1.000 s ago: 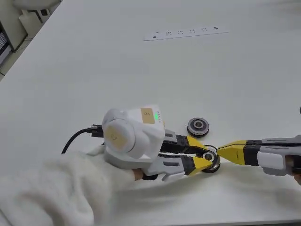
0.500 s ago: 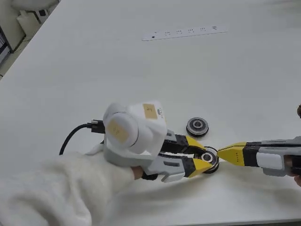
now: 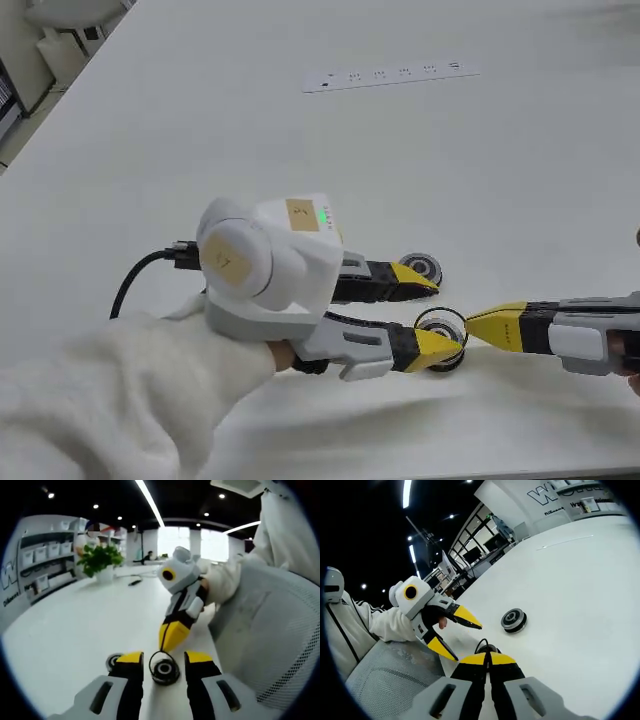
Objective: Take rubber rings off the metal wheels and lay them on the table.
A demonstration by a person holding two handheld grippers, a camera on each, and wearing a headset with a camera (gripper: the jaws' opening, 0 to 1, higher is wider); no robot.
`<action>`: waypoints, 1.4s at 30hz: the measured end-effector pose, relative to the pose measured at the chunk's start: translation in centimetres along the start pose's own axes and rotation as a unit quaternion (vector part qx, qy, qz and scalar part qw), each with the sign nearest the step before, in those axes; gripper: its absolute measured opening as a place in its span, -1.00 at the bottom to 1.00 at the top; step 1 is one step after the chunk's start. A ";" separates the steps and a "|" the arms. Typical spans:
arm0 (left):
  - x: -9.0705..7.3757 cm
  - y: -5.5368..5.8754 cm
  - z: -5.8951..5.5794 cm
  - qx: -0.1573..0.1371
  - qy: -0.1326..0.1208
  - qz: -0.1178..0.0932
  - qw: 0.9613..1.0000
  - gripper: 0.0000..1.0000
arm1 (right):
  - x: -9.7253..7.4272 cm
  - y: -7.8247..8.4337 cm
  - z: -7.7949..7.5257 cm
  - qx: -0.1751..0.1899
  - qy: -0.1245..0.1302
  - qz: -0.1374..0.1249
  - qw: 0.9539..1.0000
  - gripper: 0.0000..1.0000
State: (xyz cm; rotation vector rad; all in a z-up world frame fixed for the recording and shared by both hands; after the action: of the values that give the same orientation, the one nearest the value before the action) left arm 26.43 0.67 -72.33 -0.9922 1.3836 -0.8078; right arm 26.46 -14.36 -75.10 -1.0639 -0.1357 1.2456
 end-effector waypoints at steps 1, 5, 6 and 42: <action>-0.1 -0.2 -0.1 0.002 0.000 -0.002 1.000 -0.28 | -0.1 0.0 0.0 0.002 0.000 -0.002 1.000 -1.00; -0.5 -0.8 -0.1 0.012 -0.005 -0.003 1.000 -0.15 | -0.3 -0.2 0.1 0.003 0.003 -0.008 1.000 -1.00; -0.6 -0.9 -0.2 0.014 -0.006 -0.004 1.000 -0.10 | -0.4 -0.2 0.1 0.002 0.004 -0.009 1.000 -1.00; -6.7 -5.1 -0.9 0.020 -0.066 -0.060 0.996 0.81 | -4.1 -3.2 1.5 -0.025 0.045 -0.070 0.996 -1.00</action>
State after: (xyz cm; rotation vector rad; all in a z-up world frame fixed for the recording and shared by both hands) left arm 25.64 4.67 -64.94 -1.0850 1.1993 -0.8400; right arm 26.18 -16.60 -70.19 -1.1329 -0.1701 1.0701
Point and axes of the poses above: the centre of the closed fingertips' face, and the gripper's own axes: x roughly forward along the fingers, z roughly to its left, y roughly out of its underside, the point moved 8 cm from there along -x, roughly backward along the fingers, and after that the axes turned 8 degrees about y, right-handed, at the moved point
